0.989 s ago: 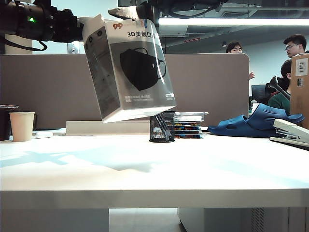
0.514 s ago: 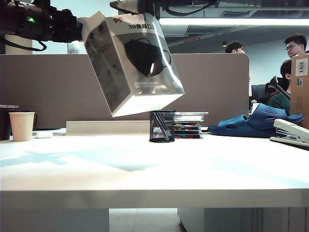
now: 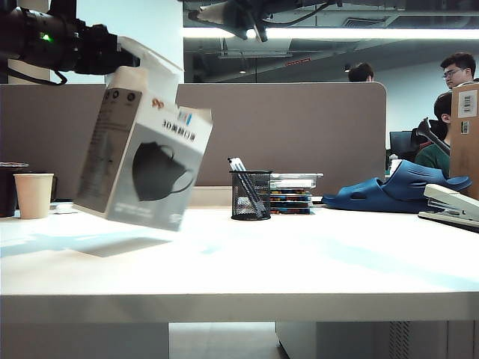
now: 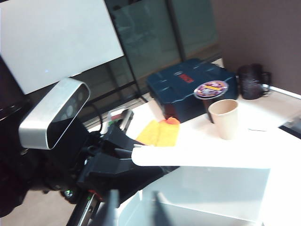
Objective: Put the mask into the mask box.
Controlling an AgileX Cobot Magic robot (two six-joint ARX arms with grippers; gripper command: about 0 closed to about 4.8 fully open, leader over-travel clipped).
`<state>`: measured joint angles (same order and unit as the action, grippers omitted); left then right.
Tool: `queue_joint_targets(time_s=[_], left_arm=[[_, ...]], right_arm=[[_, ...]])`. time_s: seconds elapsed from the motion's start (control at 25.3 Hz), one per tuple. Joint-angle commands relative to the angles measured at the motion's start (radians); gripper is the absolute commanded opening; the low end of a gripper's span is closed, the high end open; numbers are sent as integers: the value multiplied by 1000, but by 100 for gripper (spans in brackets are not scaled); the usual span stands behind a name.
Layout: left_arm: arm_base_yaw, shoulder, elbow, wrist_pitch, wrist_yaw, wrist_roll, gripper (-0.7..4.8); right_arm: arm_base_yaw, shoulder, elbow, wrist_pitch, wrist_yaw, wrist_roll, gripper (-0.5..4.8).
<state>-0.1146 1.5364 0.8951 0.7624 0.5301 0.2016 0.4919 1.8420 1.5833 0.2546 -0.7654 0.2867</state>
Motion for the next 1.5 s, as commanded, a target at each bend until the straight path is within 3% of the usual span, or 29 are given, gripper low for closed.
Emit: queue_joint_targets(time_s=[0.04,0.2,0.51,0.59,0.63,0.71,0.87,1.15,1.5], left_arm=[[0,-3,2,-50,-65,1,-5],[0,11,1,-163,-157,1,-5],[1,24,0,-171,-149,0,9],[1,24,0,-171,-148,0,131],[1,23,0,-171,-148,0,229],[1,22,0,-170,-148,0,338],[1,13,0,-170,-138,-8,347],[1,-18,1,-170,55,-83,347],[9,-152,1,-170,45,-82,347]], right_arm=[[-1,-9,3,-14,39,-58,-7],[-1,-9,3,-72,138,-111,-6],[-2,-16,3,-78,172,-142,-6],[-3,-16,3,-77,172,-142,-6],[-3,-16,3,-77,172,-142,-6],[-5,-16,3,-77,172,-142,-6],[-6,-17,4,-69,172,-142,-6],[-7,-20,10,-64,172,-142,-6],[-78,-108,11,-98,253,-168,-6]])
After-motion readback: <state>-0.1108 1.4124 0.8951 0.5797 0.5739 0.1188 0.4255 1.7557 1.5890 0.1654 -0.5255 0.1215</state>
